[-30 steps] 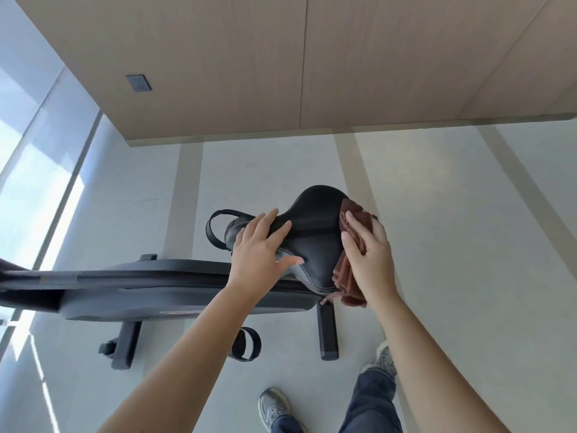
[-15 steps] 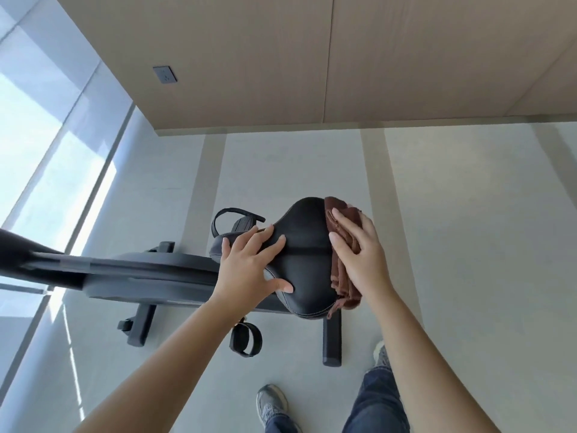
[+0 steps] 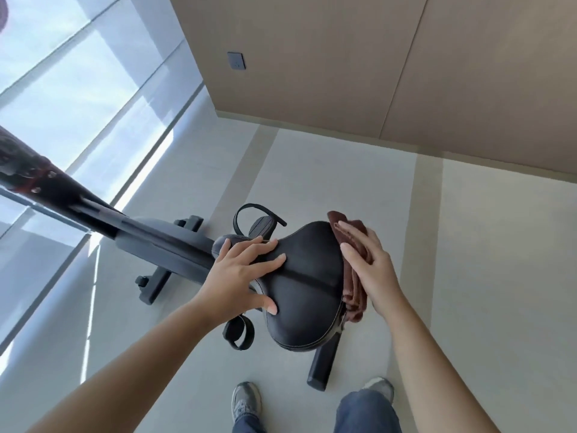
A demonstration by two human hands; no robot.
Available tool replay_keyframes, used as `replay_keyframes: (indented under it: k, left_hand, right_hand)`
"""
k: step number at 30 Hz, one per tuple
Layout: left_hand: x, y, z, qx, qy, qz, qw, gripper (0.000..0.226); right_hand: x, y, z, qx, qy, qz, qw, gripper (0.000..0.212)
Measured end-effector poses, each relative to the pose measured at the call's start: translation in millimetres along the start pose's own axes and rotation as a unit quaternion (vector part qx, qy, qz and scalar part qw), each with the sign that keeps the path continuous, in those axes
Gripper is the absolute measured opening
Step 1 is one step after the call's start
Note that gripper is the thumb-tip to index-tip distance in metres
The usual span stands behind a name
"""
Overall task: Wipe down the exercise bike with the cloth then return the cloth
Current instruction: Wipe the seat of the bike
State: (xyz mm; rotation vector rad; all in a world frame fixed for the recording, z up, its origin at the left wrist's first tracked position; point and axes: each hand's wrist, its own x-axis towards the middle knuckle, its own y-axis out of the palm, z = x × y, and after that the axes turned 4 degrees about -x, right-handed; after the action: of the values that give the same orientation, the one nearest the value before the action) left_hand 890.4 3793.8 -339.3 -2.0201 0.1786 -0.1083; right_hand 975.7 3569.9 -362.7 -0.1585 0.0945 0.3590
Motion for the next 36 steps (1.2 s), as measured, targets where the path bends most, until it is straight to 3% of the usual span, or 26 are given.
replay_keyframes:
  k: [2, 4, 7, 9, 11, 13, 17, 19, 24, 27, 30, 33, 36]
  left_hand:
    - [2, -1, -1, -0.002, 0.004, -0.003, 1.0, 0.076]
    - [2, 0, 0, -0.006, 0.003, -0.008, 1.0, 0.076]
    - [2, 0, 0, -0.028, -0.012, -0.009, 0.999, 0.075]
    - [2, 0, 2, -0.036, -0.008, -0.01, 0.999, 0.08]
    - [1, 1, 4, -0.041, -0.006, -0.013, 0.999, 0.084]
    - [0, 2, 5, -0.049, -0.008, -0.016, 0.999, 0.083]
    - [-2, 6, 7, -0.064, -0.022, -0.024, 0.997, 0.074]
    - [-2, 8, 7, -0.068, -0.028, -0.024, 0.997, 0.074]
    - [-2, 8, 8, -0.083, -0.045, -0.024, 0.995, 0.073]
    - [-2, 9, 9, -0.084, -0.047, -0.029, 0.995, 0.077]
    - [-1, 9, 9, -0.09, -0.048, -0.03, 0.994, 0.077]
    - [0, 9, 8, -0.093, -0.042, -0.038, 0.994, 0.077]
    - [1, 9, 8, -0.094, -0.035, -0.054, 0.994, 0.078]
  right_hand:
    - [-7, 3, -6, 0.01, -0.015, -0.027, 0.999, 0.034]
    - [7, -2, -3, -0.018, -0.012, 0.003, 1.0, 0.032]
    - [46, -15, 14, -0.078, 0.009, 0.152, 0.985, 0.028]
    - [74, -17, 29, -0.098, 0.04, 0.273, 0.956, 0.026]
    - [91, -12, 38, -0.096, 0.06, 0.341, 0.933, 0.026]
    - [89, -9, 33, -0.093, 0.055, 0.327, 0.939, 0.026]
    - [57, -17, 5, -0.05, -0.027, 0.195, 0.979, 0.03]
    - [63, -21, 8, -0.06, -0.026, 0.222, 0.973, 0.03]
    - [117, -1, 44, -0.135, 0.095, 0.457, 0.874, 0.026]
    - [131, 14, 46, -0.115, 0.167, 0.516, 0.832, 0.028]
    - [123, 7, 34, -0.1, 0.122, 0.456, 0.876, 0.024]
    - [100, -4, 19, -0.039, 0.087, 0.322, 0.942, 0.023]
    - [71, -6, 11, -0.001, 0.086, 0.164, 0.983, 0.025]
